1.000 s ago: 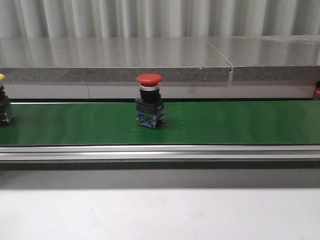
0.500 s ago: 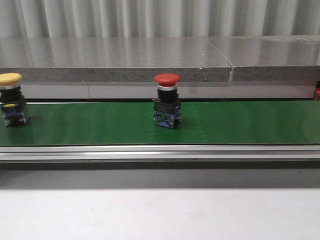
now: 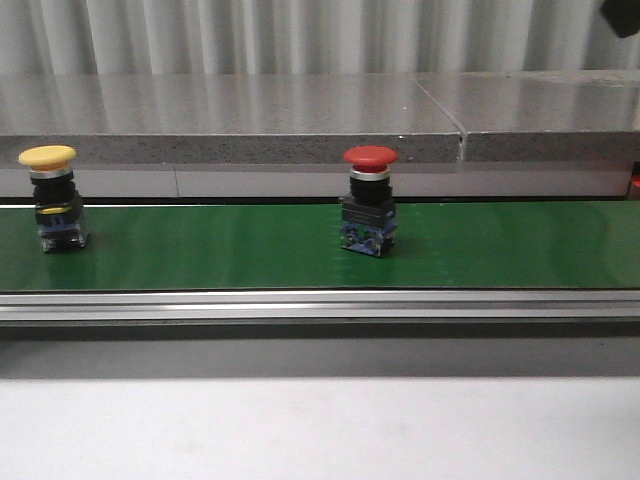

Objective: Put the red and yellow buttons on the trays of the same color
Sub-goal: 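Lower the right gripper onto the red button arriving on the belt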

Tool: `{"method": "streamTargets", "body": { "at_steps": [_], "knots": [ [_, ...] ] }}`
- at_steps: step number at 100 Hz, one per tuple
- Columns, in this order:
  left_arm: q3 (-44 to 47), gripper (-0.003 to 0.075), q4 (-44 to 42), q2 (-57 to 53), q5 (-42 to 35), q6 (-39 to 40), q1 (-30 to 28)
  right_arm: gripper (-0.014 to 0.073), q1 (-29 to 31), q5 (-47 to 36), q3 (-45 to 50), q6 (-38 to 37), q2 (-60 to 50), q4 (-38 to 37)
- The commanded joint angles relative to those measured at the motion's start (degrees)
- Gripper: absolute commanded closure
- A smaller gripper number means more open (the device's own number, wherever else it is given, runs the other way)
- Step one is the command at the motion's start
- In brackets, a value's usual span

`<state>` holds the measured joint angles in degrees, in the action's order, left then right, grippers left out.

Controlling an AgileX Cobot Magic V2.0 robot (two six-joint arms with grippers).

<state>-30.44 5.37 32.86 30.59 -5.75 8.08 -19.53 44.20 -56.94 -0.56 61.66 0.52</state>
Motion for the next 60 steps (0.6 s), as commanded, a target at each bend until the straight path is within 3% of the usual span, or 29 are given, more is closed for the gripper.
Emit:
{"method": "streamTargets", "body": {
  "at_steps": [1, 17, 45, 60],
  "knots": [
    [-1.4, 0.0741, 0.2, 0.1, -4.6, -0.1, 0.4, 0.0027, -0.5, 1.3, -6.0, 0.6, 4.3, 1.4],
    [-1.4, 0.0741, 0.2, 0.1, -4.6, -0.1, 0.4, 0.0039, -1.2, 6.6, -12.5, 3.7, 12.6, 2.3],
    [-1.4, 0.0741, 0.2, 0.1, -4.6, -0.1, 0.4, 0.0039, -1.2, 17.4, -23.2, 13.5, 25.3, 10.2],
    [-1.4, 0.0741, 0.2, 0.1, -4.6, -0.1, 0.4, 0.0039, -1.2, 18.8, -26.7, 15.7, 30.1, 10.6]
  ]
}}
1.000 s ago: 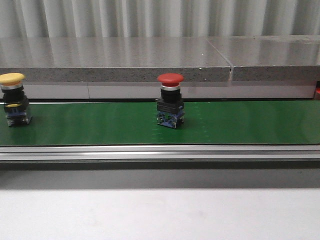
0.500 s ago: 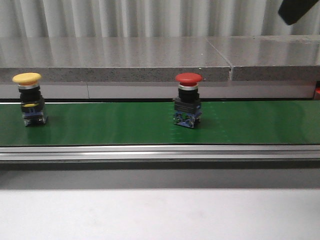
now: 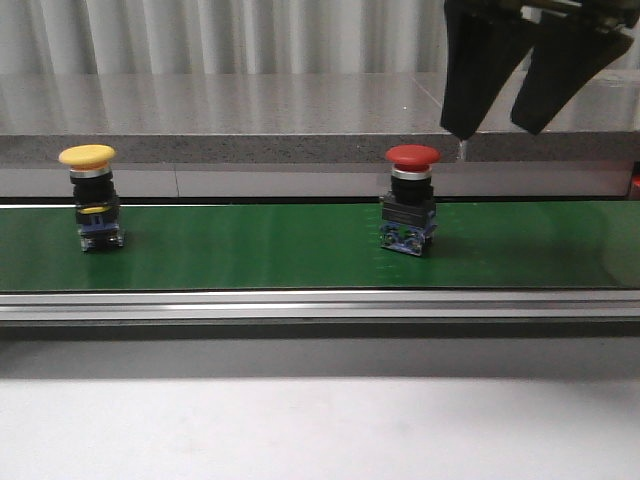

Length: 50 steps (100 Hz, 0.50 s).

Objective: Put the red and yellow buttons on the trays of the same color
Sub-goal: 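Lower the right gripper onto the red button arriving on the belt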

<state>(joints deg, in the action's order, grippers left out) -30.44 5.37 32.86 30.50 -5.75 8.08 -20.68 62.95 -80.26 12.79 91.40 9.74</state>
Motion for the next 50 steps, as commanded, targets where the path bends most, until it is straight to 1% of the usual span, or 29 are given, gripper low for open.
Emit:
{"method": "streamTargets", "body": {
  "at_steps": [1, 12, 37, 42, 47, 50],
  "knots": [
    [-1.4, 0.0741, 0.2, 0.1, -4.5, -0.1, 0.4, 0.0039, 0.0, 0.1, -3.6, 2.6, 0.5, 1.4],
    [-1.4, 0.0741, 0.2, 0.1, -4.5, -0.1, 0.4, 0.0039, 0.0, -0.5, -4.6, 2.8, 3.2, 1.4],
    [-1.4, 0.0741, 0.2, 0.1, -4.5, -0.1, 0.4, 0.0046, 0.0, -4.9, -5.0, 3.2, 6.7, 1.4],
    [-1.4, 0.0741, 0.2, 0.1, -4.5, -0.1, 0.4, 0.0074, 0.0, -6.0, -5.0, 3.2, 7.2, 1.4],
    [-1.4, 0.0741, 0.2, 0.1, -4.5, -0.1, 0.4, 0.012, 0.0, -7.1, -5.0, 3.2, 7.5, 1.4],
    [-1.4, 0.0741, 0.2, 0.1, -4.5, -0.1, 0.4, 0.0162, 0.0, -7.6, -5.0, 3.2, 7.6, 1.4]
  ]
}}
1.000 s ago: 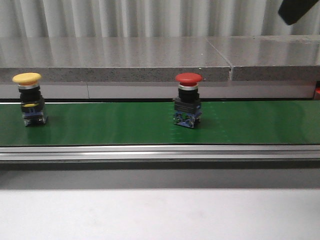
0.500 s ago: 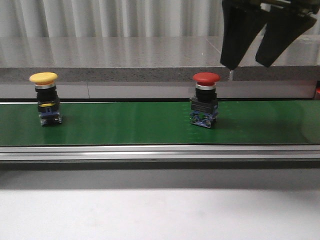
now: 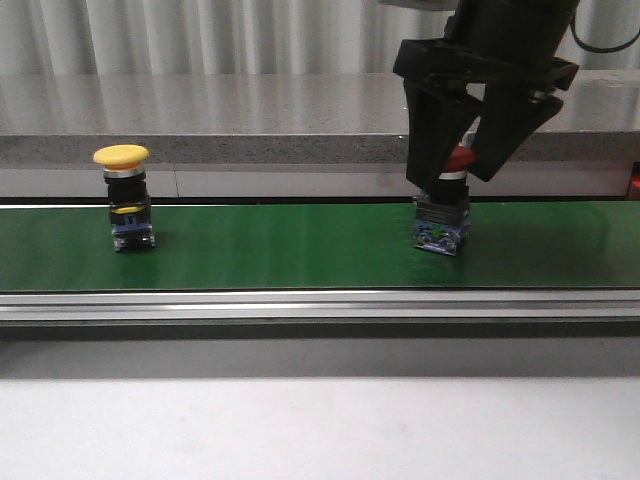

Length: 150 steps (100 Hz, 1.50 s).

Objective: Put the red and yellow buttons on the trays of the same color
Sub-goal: 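Lower the right gripper onto the red button arriving on the belt, then close the right gripper on the red button and lift it, then lower the red button into the red tray and open the right gripper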

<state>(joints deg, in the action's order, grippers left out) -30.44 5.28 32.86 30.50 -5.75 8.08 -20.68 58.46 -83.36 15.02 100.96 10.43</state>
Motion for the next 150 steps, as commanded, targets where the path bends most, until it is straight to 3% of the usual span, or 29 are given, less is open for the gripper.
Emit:
{"method": "streamTargets", "body": {
  "at_steps": [1, 14, 23, 44, 58, 119, 150],
  "knots": [
    [-1.4, 0.0741, 0.3, 0.1, -4.5, -0.1, 0.4, 0.0172, 0.1, -3.4, -1.9, 1.0, -2.0, 0.7],
    [-1.4, 0.0741, 0.3, 0.1, -4.6, -0.1, 0.4, 0.0356, 0.3, -3.7, -1.9, 1.0, -2.0, 0.6],
    [-1.4, 0.0741, 0.3, 0.1, -4.6, -0.1, 0.4, 0.0402, 0.3, -4.1, -1.9, 1.0, -2.0, 0.1],
    [-1.4, 0.0741, 0.3, 0.1, -4.6, -0.1, 0.4, 0.0403, 1.1, -6.2, -1.9, -2.5, -3.6, -0.4],
    [-1.4, 0.0741, 0.3, 0.1, -4.6, -0.1, 0.4, 0.0403, 4.7, -6.9, -1.8, -5.9, -6.3, -0.4],
    [-1.4, 0.0741, 0.3, 0.1, -4.6, -0.1, 0.4, 0.0403, 34.5, -5.7, -1.8, -11.1, -12.4, -0.4],
    [-1.4, 0.0741, 0.3, 0.1, -4.6, -0.1, 0.4, 0.0403, 45.7, -7.3, -1.8, -16.2, -10.0, -1.3]
  ]
}}
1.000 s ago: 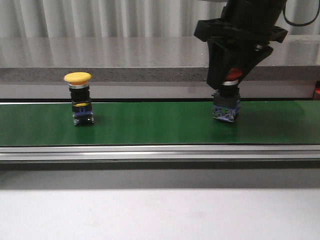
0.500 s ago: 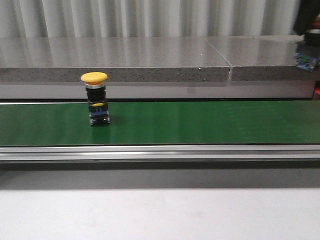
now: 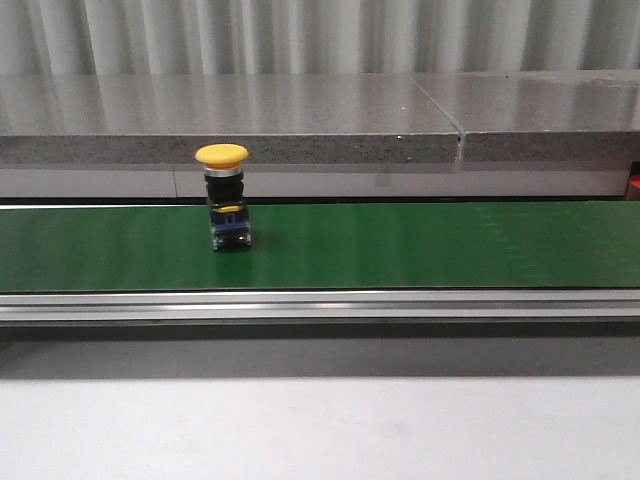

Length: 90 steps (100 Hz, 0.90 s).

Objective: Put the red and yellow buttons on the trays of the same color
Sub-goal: 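Lower the red button into the red tray and open the right gripper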

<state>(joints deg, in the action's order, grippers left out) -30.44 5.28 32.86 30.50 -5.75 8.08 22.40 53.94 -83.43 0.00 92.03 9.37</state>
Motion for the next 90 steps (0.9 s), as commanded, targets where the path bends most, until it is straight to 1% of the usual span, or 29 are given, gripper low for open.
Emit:
{"method": "streamTargets", "body": {
  "at_steps": [1, 18, 32, 62, 90],
  "knots": [
    [-1.4, 0.0741, 0.3, 0.1, -4.6, -0.1, 0.4, 0.0403, 2.8, -2.7, -1.7, -1.2, -1.0, -0.3],
    [-1.4, 0.0741, 0.3, 0.1, -4.6, -0.1, 0.4, 0.0403, 7.6, -3.7, -1.7, -2.0, 0.7, -0.3],
    [-1.4, 0.0741, 0.3, 0.1, -4.6, -0.1, 0.4, 0.0403, 9.7, -5.2, -1.7, -2.3, 2.6, -0.3],
    [-1.4, 0.0741, 0.3, 0.1, -4.6, -0.1, 0.4, 0.0403, 9.8, -11.0, -1.7, -2.3, 7.2, -0.3],
    [-1.4, 0.0741, 0.3, 0.1, -4.6, -0.1, 0.4, 0.0403, 9.8, -14.7, -1.7, -2.3, 10.7, -0.4]
  ]
}}
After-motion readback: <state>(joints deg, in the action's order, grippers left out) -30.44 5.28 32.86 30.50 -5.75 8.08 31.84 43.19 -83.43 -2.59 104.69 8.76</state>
